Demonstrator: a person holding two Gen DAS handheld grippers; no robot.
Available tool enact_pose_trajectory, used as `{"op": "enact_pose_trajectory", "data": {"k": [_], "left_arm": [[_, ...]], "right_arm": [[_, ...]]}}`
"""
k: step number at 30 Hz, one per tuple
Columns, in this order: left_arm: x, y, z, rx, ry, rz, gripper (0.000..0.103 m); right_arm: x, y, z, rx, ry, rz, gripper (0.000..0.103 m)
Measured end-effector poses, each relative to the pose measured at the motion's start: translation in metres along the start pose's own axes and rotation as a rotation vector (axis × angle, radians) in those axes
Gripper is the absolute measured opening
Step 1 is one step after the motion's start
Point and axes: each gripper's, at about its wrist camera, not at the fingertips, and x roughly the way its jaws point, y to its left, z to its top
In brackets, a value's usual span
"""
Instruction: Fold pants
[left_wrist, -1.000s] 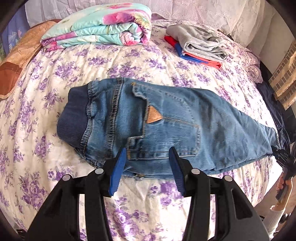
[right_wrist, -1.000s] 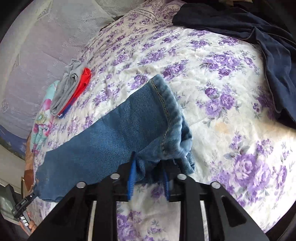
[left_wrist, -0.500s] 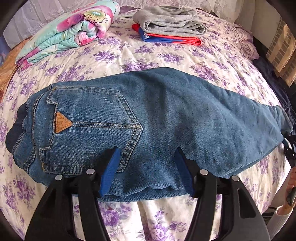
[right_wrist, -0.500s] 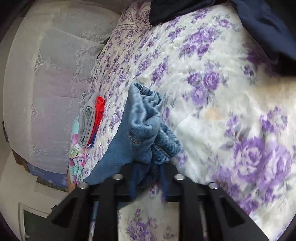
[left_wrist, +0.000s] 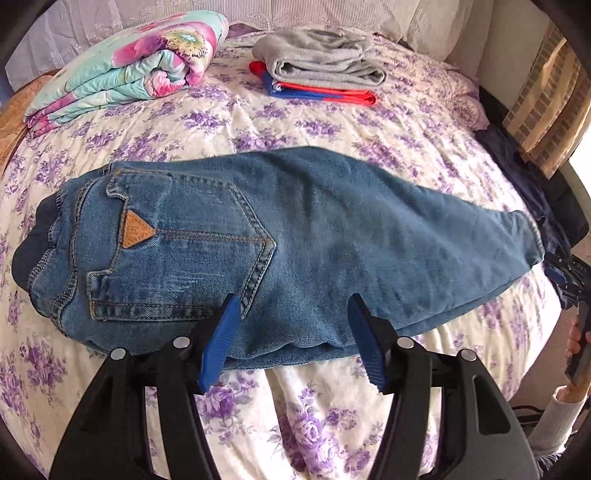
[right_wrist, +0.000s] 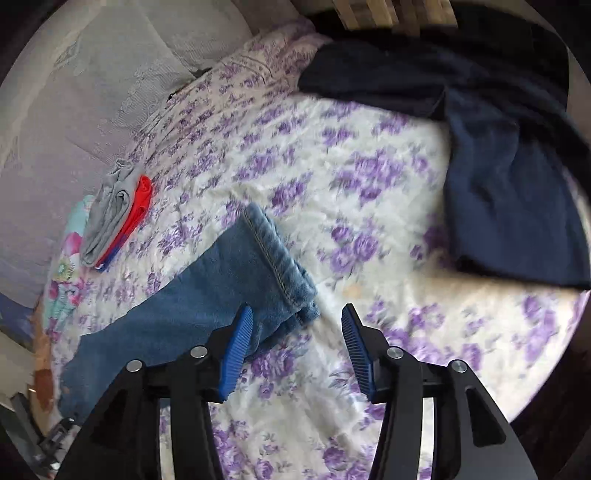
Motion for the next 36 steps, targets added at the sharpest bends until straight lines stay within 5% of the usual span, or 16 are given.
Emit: {"op": "enact_pose_trajectory", "data": {"k": [1,3,9,14,20,24,26,31,34,36], "left_arm": [[-0.004,0.003,0.003,-0.007,-0.012,-0.002,0.058],[-0.003,0.011,0.013,-0.020,-0.013,-0.016,0.058],[0.037,0.029,0.024,-0.066,0.065,-0.026,0.058],[0.029,0.047,0.011,-0.119,0.038,-0.107,0.053],[0.028,0.046,0.010,-0.098,0.046,-0.066,0.043],[0.025,0.040,0.008,-0.065,0.051,0.016,0.031],[0.023,0.042,0.007,-0.072,0.045,0.002,0.031],[0.021,0.047,0.007,-0.082,0.028,-0.023,0.031],[0.021,0.045,0.008,-0.075,0.030,-0.009,0.031],[0.021,0.045,0.008,-0.073,0.029,-0.010,0.031]], "right_arm": [[-0.015,0.015,0.004,-0.060,-0.052,-0.032,0.062],[-0.029,0.053,0.014,-0.167,-0.072,0.042,0.063],[0.031,0.258,0.002,-0.657,0.277,0.506,0.063],[0.095,0.381,-0.045,-0.978,0.420,0.493,0.063],[0.140,0.417,-0.054,-1.061,0.611,0.525,0.063],[0.132,0.419,-0.080,-1.191,0.767,0.609,0.065],[0.129,0.424,-0.088,-1.256,0.751,0.633,0.067],[0.159,0.463,-0.087,-1.172,0.776,0.736,0.067],[0.175,0.475,-0.089,-1.157,0.812,0.720,0.067],[0.172,0.471,-0.081,-1.113,0.786,0.748,0.059]]}}
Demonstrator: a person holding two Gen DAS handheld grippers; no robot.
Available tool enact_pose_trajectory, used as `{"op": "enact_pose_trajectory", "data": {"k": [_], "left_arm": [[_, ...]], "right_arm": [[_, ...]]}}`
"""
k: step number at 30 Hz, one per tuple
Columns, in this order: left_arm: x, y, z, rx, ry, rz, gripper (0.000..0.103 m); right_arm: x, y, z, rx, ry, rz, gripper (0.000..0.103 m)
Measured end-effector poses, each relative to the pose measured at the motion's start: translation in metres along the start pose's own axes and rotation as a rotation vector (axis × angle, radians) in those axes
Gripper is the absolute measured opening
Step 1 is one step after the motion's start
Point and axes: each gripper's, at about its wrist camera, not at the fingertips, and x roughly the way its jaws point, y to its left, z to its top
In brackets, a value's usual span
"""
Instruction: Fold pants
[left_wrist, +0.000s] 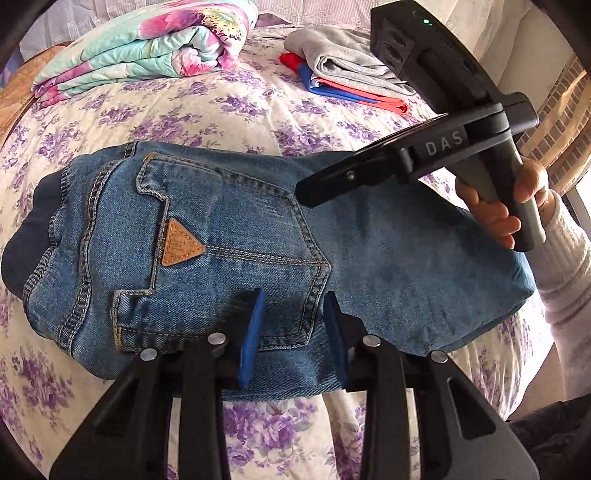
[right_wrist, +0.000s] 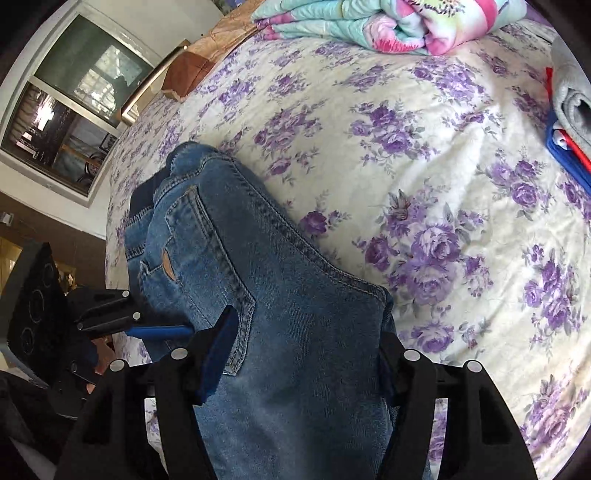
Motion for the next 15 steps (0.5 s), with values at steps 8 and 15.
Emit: {"op": "enact_pose_trajectory", "data": {"k": [8,15], "left_arm": [[0.005,0.000,0.002,0.008,-0.005,0.008,0.032],[0.014,-0.012,0.015,0.024,0.022,0.090,0.032]], "right_arm": [[-0.043,-0.008,-0.022,0.039,-0.197,-0.118,0.006],[-0.004,-0.007,-0.008,0.083,-0.088,-0.392,0.015]]}}
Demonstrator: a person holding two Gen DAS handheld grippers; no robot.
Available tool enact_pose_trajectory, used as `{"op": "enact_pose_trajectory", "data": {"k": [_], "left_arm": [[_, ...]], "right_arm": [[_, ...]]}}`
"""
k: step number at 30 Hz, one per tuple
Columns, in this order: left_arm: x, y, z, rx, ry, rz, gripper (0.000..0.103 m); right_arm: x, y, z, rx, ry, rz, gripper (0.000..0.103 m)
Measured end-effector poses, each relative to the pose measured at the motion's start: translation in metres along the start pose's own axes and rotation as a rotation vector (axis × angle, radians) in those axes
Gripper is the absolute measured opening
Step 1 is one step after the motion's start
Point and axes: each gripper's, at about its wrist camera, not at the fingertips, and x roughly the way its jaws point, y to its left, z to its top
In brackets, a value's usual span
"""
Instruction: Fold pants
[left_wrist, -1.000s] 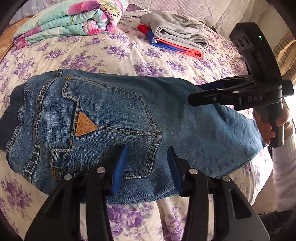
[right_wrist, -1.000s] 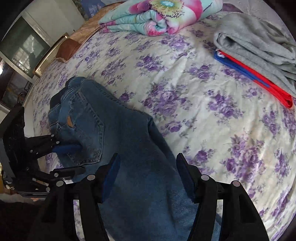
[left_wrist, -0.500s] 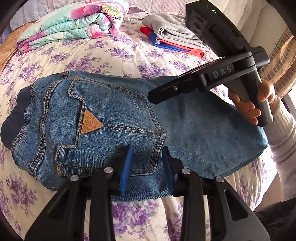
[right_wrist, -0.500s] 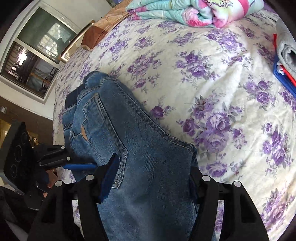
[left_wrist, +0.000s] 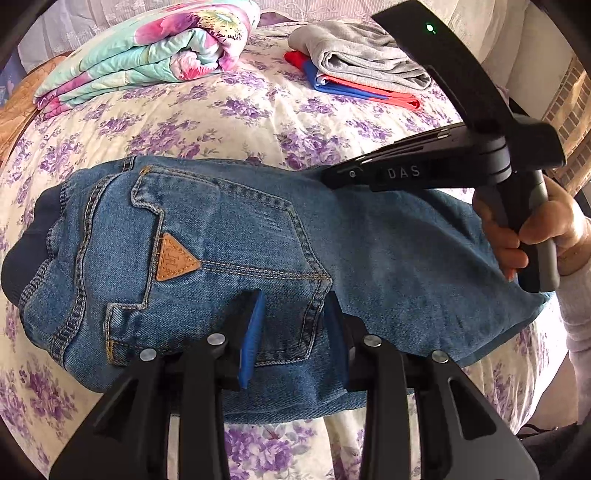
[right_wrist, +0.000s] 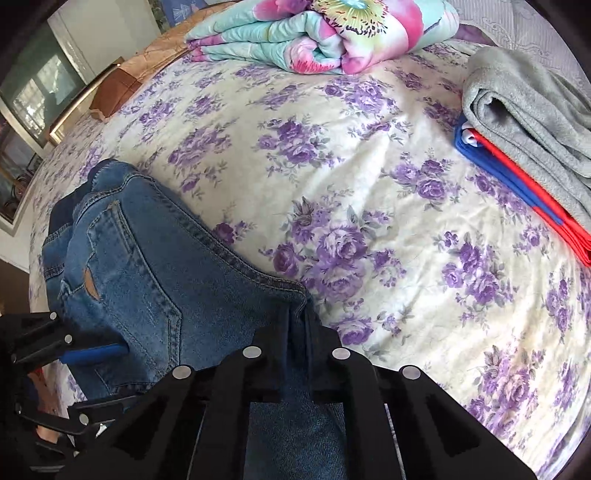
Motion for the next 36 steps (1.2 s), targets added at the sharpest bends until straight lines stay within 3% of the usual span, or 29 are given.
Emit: {"op": "enact_pose_trajectory", "data": {"k": [1,2,4,6,8,9,11,13,16,18,21,23,25,27,29,31,33,36], "left_arm": [[-0.003,-0.001,0.002,-0.003,0.006,0.003,0.032],[-0.008,-0.001,0.005,-0.013,0.008,-0.019,0.032],[-0.026,-0.004,0.011,-0.015,-0.010,-0.114,0.032],[-0.043,-0.014,0.021,0.016,-0.052,-0.119,0.032],[-0.043,-0.029,0.036,0.057,-0.038,-0.125,0.033],[-0.035,-0.035,0.047,0.057,-0.010,-0.142,0.033],[-0.009,-0.047,0.067,0.054,0.046,-0.165,0.032],[0.022,-0.056,0.085,0.045,0.101,-0.165,0.032],[0.060,-0.069,0.095,0.063,0.159,-0.132,0.033],[0.075,-0.068,0.096,0.065,0.182,-0.115,0.034],[0.076,-0.066,0.097,0.057,0.187,-0.127,0.034],[0.071,-0.066,0.093,0.052,0.183,-0.130,0.035],[0.055,-0.064,0.078,0.063,0.162,-0.114,0.035],[0.036,-0.066,0.056,0.077,0.145,-0.131,0.036],[0.024,-0.065,0.030,0.062,0.142,-0.188,0.036],[0.022,-0.064,0.002,0.059,0.149,-0.181,0.036],[0.017,-0.062,-0.020,0.068,0.102,-0.165,0.036],[0.011,-0.061,-0.033,0.075,0.078,-0.148,0.036]], "right_arm": [[-0.006,-0.001,0.000,0.015,-0.008,-0.030,0.030],[-0.017,-0.004,-0.002,0.035,-0.033,-0.050,0.036],[-0.049,-0.011,-0.011,0.080,-0.122,-0.080,0.035],[-0.093,-0.009,-0.037,0.074,-0.227,-0.117,0.035],[-0.125,0.001,-0.075,0.059,-0.280,-0.139,0.036],[-0.129,0.009,-0.089,0.072,-0.279,-0.125,0.035],[-0.134,0.016,-0.129,0.136,-0.278,-0.090,0.019],[-0.135,0.024,-0.164,0.214,-0.320,-0.113,0.017],[-0.131,0.033,-0.190,0.287,-0.394,-0.180,0.016],[-0.119,0.022,-0.199,0.365,-0.368,-0.186,0.016],[-0.072,0.001,-0.208,0.475,-0.213,-0.139,0.016],[-0.074,0.002,-0.211,0.475,-0.239,-0.146,0.016],[-0.088,0.000,-0.214,0.502,-0.250,-0.097,0.018],[-0.113,-0.012,-0.232,0.585,-0.329,-0.006,0.033],[-0.139,-0.028,-0.263,0.696,-0.412,0.029,0.067],[-0.161,-0.047,-0.300,0.814,-0.456,0.013,0.069],[-0.177,-0.069,-0.342,0.948,-0.485,-0.015,0.069],[-0.186,-0.101,-0.392,1.132,-0.540,-0.019,0.069]]}}
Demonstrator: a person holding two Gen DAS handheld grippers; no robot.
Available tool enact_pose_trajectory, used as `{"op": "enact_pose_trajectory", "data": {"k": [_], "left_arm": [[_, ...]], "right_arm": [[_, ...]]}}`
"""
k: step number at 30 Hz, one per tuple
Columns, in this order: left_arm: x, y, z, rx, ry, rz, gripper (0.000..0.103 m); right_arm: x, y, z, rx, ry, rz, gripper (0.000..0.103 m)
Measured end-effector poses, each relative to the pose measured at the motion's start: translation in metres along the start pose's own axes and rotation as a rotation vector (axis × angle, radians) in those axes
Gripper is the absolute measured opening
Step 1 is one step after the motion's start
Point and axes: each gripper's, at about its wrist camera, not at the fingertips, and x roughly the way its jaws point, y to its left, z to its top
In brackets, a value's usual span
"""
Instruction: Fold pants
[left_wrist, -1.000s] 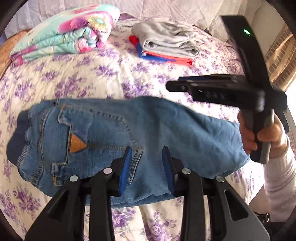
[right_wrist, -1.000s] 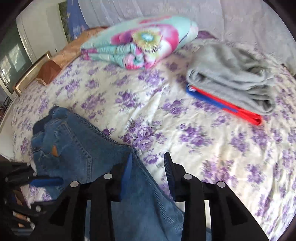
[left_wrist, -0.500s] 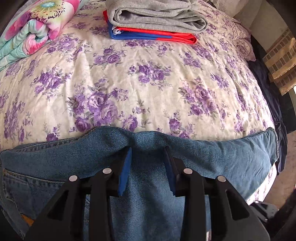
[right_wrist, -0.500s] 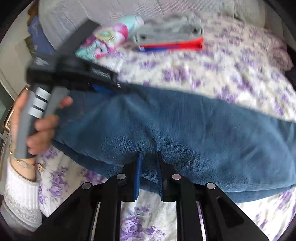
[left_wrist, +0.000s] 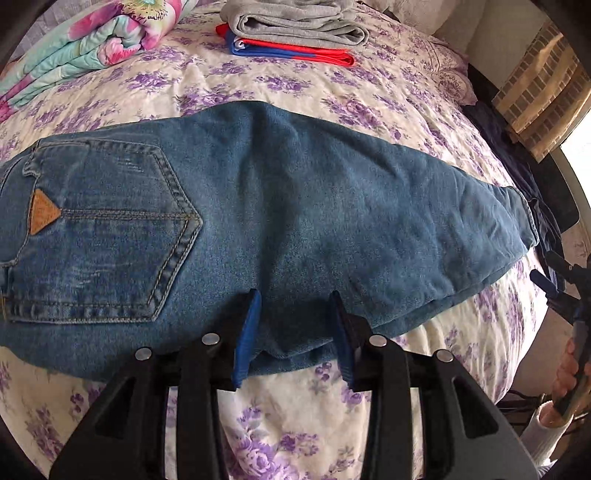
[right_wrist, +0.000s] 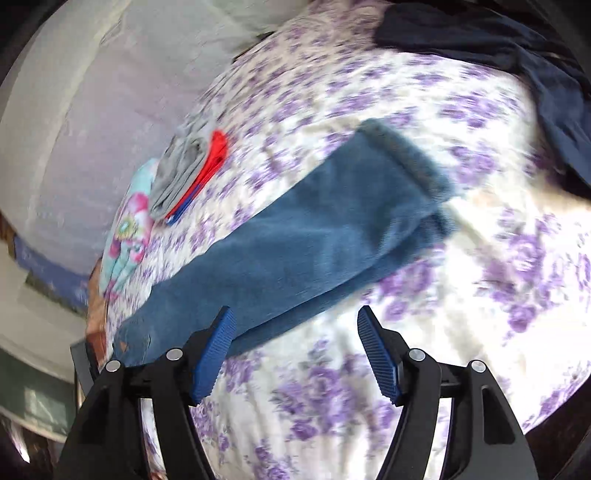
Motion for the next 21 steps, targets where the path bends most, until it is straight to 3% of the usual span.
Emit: {"op": "enact_pose_trajectory", "data": {"k": [6,9,12,13,14,17,21], "left_arm": [[-0.008,-0.014,0.005,0.025,0.034,0.053,0.036],[-0.014,-0.022,0.006,0.021,0.058,-0.029,0.036],[-0.018,-0.043,0.016,0.026,0.048,-0.065,0.036],[-0.020,-0.053,0.021,0.033,0.040,-0.091,0.036],[-0.022,-0.065,0.028,0.041,0.029,-0.122,0.036],[-0.021,-0.112,0.047,0.101,0.004,-0.173,0.036],[0.006,-0.183,0.078,0.184,0.028,-0.219,0.036]], "right_arm": [[0.033,-0.057,0.014,0.248,0.062,0.137,0.069],[0.043,-0.062,0.020,0.277,0.014,0.183,0.069],[0.053,-0.062,0.032,0.286,-0.021,0.211,0.069],[0.054,-0.060,0.033,0.275,-0.031,0.213,0.057],[0.054,-0.058,0.034,0.254,-0.045,0.190,0.021],[0.052,-0.061,0.028,0.214,-0.051,0.153,0.015],[0.048,-0.072,0.024,0.223,-0.045,0.170,0.015]]}}
